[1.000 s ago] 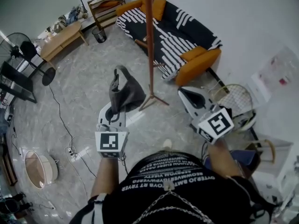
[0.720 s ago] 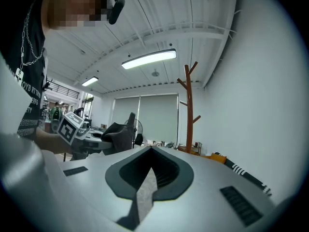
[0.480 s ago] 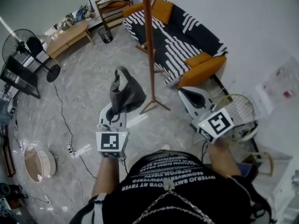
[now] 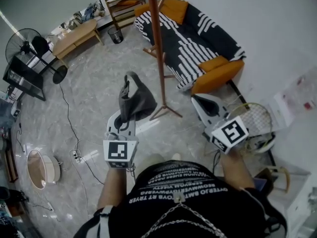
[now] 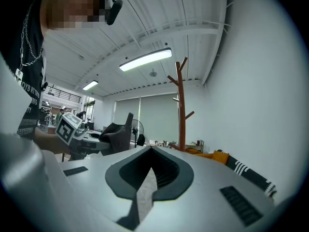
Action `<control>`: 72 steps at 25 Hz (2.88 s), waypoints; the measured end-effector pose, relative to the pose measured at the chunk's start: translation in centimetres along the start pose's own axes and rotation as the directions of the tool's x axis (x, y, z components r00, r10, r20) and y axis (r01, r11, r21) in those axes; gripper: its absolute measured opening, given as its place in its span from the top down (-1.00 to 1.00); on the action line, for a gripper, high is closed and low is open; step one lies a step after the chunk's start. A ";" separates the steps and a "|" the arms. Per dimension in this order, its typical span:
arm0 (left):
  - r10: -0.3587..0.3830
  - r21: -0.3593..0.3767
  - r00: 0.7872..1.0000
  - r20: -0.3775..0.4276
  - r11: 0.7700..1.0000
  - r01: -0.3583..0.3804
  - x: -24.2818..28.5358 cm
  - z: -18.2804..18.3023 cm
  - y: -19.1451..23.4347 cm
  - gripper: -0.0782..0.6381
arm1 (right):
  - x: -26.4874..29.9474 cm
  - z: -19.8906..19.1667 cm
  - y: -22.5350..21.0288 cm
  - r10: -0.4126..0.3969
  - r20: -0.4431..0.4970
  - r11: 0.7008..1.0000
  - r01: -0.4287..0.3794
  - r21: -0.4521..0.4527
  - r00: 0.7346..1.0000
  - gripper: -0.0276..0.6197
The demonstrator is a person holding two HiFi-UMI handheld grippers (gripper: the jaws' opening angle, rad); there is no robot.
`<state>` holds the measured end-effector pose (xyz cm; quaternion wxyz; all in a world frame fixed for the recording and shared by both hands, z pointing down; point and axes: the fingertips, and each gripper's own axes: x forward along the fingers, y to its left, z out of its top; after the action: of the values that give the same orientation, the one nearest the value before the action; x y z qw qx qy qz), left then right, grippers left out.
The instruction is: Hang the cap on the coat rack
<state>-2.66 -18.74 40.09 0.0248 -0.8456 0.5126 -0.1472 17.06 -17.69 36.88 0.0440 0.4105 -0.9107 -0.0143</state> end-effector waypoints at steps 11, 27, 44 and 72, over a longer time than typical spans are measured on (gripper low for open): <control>-0.020 0.000 0.999 -0.050 1.000 0.020 1.8 -1.5 1.9 0.76 | 3.1 -1.2 -1.2 -0.009 -0.017 0.999 0.010 0.045 1.000 0.91; -0.106 0.032 0.994 -0.032 0.994 0.107 8.9 0.4 5.1 0.76 | 8.6 -0.6 -4.7 -0.044 -0.039 0.998 0.046 0.051 0.998 0.91; -0.211 0.056 0.977 -0.010 0.976 0.211 14.7 0.9 8.0 0.76 | 12.9 0.5 -7.3 -0.138 -0.050 0.990 0.140 0.030 0.989 0.91; -0.355 0.062 0.927 -0.119 0.929 0.364 24.2 -4.3 5.4 0.76 | 15.7 -1.0 -13.6 -0.200 -0.086 0.978 0.204 0.049 0.976 0.91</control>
<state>1.96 -41.94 48.57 0.0051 -0.9145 0.3428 -0.2148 16.95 -38.47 38.06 0.0673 0.5023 -0.8617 0.0243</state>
